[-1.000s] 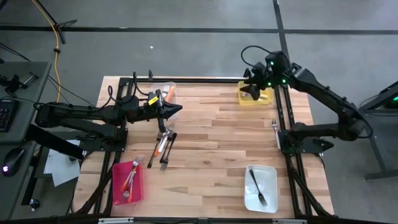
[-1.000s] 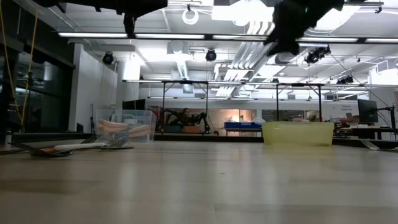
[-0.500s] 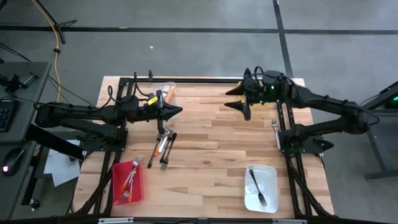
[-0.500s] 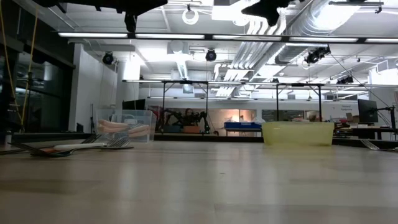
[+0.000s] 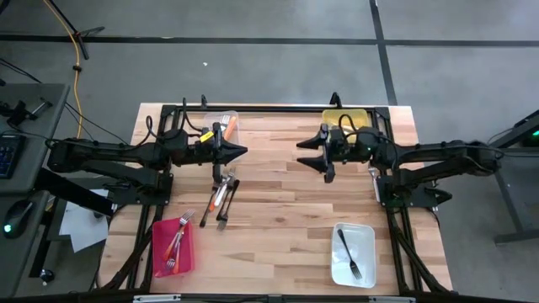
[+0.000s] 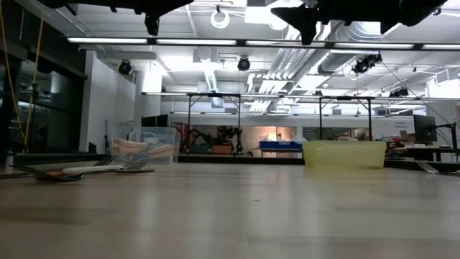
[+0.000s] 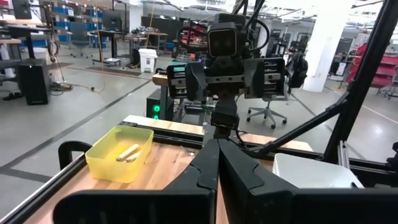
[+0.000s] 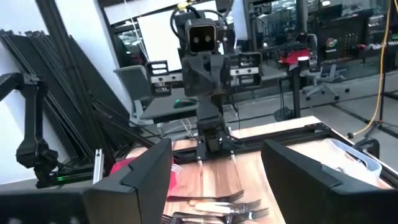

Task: Sort silverware by color (type)
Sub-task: Put the black fork into the white bin

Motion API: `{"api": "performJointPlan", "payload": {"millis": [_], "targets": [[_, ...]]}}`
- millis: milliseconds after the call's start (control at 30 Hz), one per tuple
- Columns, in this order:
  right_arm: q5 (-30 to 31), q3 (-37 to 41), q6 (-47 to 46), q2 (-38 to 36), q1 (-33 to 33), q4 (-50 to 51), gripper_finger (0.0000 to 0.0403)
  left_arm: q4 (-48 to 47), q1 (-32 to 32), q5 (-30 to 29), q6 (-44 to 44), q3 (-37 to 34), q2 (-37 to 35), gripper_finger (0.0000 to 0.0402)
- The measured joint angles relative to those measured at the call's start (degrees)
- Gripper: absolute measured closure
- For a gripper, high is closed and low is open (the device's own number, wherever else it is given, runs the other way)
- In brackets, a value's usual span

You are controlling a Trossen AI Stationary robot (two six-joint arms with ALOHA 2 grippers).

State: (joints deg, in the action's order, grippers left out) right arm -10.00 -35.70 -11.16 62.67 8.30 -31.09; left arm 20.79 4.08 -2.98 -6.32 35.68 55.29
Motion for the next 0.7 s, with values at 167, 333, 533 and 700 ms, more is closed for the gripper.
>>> {"api": "performJointPlan", "payload": {"millis": [167, 333, 533, 700], "targets": [[0.0, 0.0, 0.3, 0.0, -0.1, 0.0, 0.0171, 0.0, 0.0, 0.0, 0.0, 0.0, 0.0, 0.0401], [0.0, 0.0, 0.2, 0.0, -0.1, 0.4, 0.0171, 0.0, 0.0, 0.0, -1.1, 0.0, 0.0, 0.0401], [0.0, 0.0, -0.4, 0.0, -0.1, 0.5, 0.0171, 0.0, 0.0, 0.0, -2.0, 0.0, 0.0, 0.0401], [0.0, 0.0, -0.4, 0.0, -0.1, 0.6, 0.0171, 0.0, 0.0, 0.0, -2.0, 0.0, 0.0, 0.0401]]}}
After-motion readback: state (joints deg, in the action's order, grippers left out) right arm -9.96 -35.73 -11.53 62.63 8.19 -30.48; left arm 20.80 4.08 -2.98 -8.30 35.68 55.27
